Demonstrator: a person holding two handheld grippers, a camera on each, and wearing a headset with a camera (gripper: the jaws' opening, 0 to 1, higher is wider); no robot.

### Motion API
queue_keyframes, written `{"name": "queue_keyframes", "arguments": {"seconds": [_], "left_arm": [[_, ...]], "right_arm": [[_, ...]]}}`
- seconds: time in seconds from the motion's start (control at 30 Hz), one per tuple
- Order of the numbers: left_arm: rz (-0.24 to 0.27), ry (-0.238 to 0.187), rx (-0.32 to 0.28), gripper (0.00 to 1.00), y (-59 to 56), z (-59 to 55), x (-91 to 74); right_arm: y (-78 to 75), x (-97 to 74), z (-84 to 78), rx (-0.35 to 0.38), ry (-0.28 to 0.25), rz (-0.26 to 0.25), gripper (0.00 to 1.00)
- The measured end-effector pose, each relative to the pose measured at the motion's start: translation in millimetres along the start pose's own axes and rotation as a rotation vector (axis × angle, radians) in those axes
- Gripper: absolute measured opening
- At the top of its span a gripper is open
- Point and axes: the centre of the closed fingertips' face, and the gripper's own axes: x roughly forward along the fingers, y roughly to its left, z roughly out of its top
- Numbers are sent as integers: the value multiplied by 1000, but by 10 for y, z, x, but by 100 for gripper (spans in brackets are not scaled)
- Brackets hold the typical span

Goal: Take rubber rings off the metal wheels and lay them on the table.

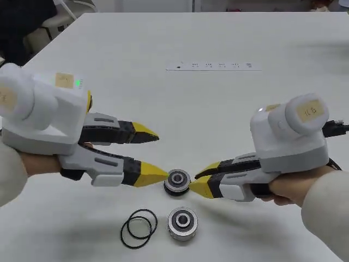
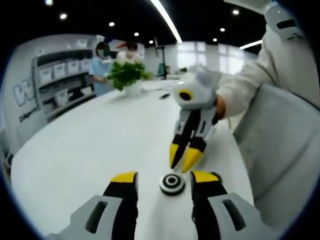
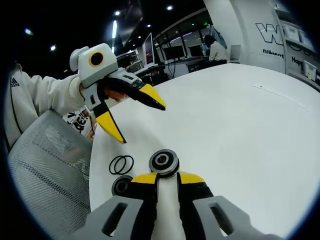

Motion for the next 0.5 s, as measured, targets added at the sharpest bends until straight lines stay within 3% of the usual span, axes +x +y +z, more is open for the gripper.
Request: {"name": "queue_keyframes", "arguments": {"seconds": [0.23, 0.37, 0.5], "left_arm": [[-36, -10, -27, 32, -54, -61, 194], [-44, 21, -14, 28, -94, -147, 286], [-41, 34, -53, 22, -97, -242, 343]], "right_arm": [[14, 41, -22, -40, 15, 10, 14], [16, 52, -31, -58, 22, 9, 15], [12, 57, -38, -56, 23, 10, 15]]}}
